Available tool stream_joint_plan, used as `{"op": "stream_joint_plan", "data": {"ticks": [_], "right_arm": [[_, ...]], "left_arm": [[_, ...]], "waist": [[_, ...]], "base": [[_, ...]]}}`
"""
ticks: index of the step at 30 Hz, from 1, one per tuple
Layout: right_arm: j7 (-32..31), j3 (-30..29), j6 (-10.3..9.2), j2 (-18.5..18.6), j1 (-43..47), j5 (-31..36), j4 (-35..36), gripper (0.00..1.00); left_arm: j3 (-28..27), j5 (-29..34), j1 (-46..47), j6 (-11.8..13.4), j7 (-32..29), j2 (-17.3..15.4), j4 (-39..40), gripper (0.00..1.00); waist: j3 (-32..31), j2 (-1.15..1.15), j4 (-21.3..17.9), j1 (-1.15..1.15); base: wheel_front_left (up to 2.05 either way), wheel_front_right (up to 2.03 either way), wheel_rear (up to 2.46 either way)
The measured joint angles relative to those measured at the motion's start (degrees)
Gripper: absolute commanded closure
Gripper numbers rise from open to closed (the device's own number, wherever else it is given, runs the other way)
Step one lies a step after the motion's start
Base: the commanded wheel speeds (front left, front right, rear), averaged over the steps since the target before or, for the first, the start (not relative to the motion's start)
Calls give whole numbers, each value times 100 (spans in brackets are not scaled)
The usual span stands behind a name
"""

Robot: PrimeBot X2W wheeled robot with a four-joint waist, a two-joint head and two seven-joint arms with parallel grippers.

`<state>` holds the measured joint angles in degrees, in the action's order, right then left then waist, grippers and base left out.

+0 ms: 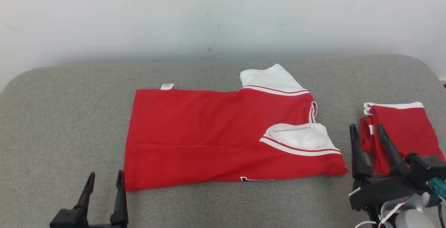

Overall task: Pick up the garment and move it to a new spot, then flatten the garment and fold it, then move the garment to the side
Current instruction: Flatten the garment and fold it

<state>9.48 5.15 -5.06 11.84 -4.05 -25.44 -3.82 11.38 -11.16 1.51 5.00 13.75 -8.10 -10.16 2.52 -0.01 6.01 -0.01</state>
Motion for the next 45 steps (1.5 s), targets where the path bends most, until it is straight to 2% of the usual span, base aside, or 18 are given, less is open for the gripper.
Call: {"op": "stream_joint_plan", "data": {"ticks": [8,24,30,38,45], "right_arm": [[191,22,-23,-73,360,87,-29,0],[315,16,-22,-54,343,146,120,0],[322,59,5,-24,243,199,140,0],[321,213,103,-8,-14,261,143,0],[321,164,103,87,-5,287,110,0]], "left_arm": [[47,-4,-262,-56,2,-59,137,0],[87,-32,-233,-108,-24,-63,220,0],[183,-101,293,-446,-426,-223,-385,0],[151,-171,645,-611,-1011,-378,-1361,0],[191,-216,972,-713,-1230,-307,-1829,3]], "waist": [[-120,0,-199,0],[95,1,-197,1],[227,1,-183,1],[351,1,-327,2],[458,1,-442,2]], "base": [[0,0,0],[0,0,0],[0,0,0],[0,0,0],[0,0,0]]}}
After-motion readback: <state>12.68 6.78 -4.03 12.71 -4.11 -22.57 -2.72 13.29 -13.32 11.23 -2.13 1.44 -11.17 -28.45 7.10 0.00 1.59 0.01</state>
